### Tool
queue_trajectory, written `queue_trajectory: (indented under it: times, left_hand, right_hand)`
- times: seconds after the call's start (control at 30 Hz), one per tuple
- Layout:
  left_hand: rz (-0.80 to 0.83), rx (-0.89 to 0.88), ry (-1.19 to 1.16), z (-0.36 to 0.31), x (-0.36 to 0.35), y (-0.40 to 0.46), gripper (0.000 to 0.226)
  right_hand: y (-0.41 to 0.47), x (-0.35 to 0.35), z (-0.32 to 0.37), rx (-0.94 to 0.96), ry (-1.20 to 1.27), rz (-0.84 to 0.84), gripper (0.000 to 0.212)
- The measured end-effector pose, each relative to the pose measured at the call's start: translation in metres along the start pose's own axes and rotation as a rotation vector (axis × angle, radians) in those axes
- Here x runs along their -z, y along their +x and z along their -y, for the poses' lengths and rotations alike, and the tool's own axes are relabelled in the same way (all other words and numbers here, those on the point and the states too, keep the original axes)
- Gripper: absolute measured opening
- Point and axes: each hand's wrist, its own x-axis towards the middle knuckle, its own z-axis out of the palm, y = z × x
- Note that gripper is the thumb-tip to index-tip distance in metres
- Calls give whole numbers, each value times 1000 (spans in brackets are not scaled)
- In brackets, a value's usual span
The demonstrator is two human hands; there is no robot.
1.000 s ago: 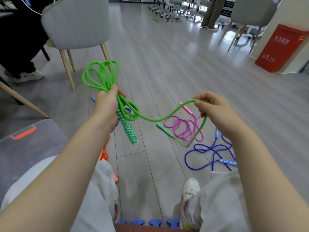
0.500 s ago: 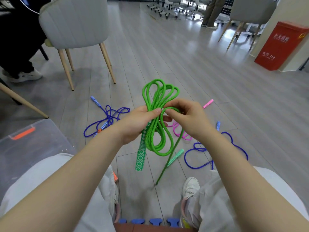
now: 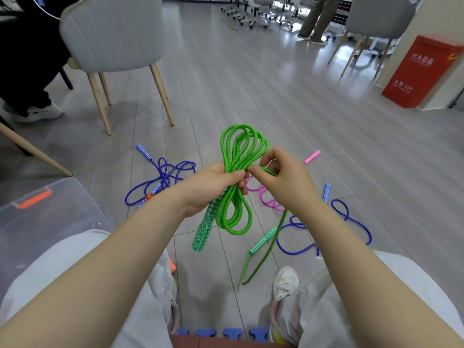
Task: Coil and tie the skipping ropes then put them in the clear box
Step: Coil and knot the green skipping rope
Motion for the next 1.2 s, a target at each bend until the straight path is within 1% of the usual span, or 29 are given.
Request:
queue_trajectory:
  times: [0.07,0.13,0.23,0.33,0.4,0.47,0.53,0.63,0.8,0.97,1.03,1.1,1.2]
  left_hand:
    - [-72,-31,17,-2,2,1,15]
    - [-141,-61,-48,-5,9,3,15]
    - [-263,-113,-225,-10,27,9,17]
    - [-440,-193,-391,-17,43,12,19]
    - [-572,-238,-515,-19,55,14,21]
    - [-645,-219,-619,-17,66,17,23]
    - [-635,-142,-652,-13,68,20,24]
    - [-562,-41,-556,-5,54,21,26]
    - [-373,25,-445,4,22,21,19]
    - [-260,72,-399,6,6,17,16]
    - [-216,84,-389,5,6,16,21]
    - [-178,84,-365,4,6,14,27]
    - [-172,75,-322,4,6,11,28]
  right_hand:
    - [4,6,-1,-50,56,49,26]
    - [7,13,-2,-93,110,81,23]
    - [11,24,-5,-124,106,87,20]
    - [14,37,-9,-161,133,87,18]
    - [15,45,-12,-179,159,91,12]
    - [15,50,-15,-198,200,80,6]
    - [16,50,-16,-216,254,39,9]
    - [15,41,-10,-221,336,-5,13]
    - [7,17,3,-131,444,43,20]
    - [1,-5,8,-46,410,90,19]
    - [-1,-11,9,-28,395,94,22]
    - [-3,-17,9,-6,371,97,18]
    - [-5,-21,7,3,360,94,14]
